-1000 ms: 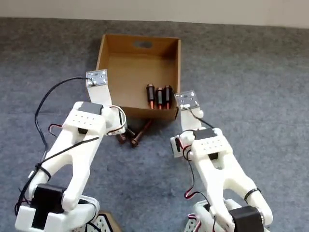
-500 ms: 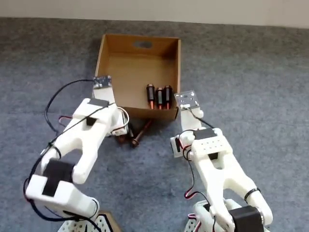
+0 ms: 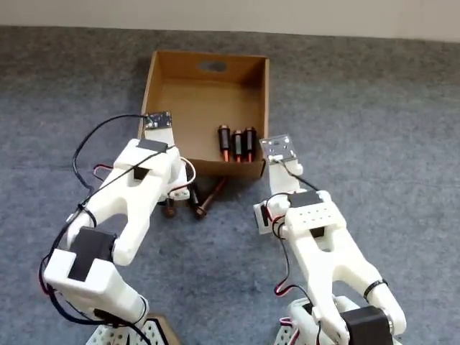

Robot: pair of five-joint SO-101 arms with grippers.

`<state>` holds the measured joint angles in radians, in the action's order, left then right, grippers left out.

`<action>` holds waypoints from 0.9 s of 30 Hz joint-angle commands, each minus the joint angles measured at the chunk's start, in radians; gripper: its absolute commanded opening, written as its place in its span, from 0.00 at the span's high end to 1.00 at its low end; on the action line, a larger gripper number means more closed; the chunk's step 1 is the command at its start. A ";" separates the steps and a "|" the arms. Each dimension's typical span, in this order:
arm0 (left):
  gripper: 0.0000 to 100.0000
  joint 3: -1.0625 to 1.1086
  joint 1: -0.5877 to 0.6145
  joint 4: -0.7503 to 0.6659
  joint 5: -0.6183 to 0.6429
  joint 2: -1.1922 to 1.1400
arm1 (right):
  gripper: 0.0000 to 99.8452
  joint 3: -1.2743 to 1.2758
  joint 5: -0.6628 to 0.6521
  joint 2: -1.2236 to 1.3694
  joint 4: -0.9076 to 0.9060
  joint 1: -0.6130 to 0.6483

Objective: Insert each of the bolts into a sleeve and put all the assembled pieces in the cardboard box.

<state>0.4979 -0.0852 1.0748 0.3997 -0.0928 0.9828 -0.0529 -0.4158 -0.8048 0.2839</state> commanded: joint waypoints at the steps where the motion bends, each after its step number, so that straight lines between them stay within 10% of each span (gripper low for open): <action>1: 0.99 -0.013 0.013 0.066 -0.002 0.099 | 0.99 -0.005 -0.009 -0.035 0.013 -0.013; 7: 0.99 -0.013 0.008 0.173 -0.041 0.197 | 0.99 -0.010 -0.009 -0.035 0.015 -0.013; 19: 0.99 0.090 -0.127 0.288 -0.950 0.208 | 0.99 -0.010 -0.009 -0.035 0.015 -0.013; 27: 0.97 0.153 -0.248 0.287 -1.046 0.208 | 0.99 -0.008 -0.009 -0.035 0.015 -0.013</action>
<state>0.6529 -0.3092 1.3510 -0.6329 0.0652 0.9828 -0.0529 -0.4158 -0.8048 0.2839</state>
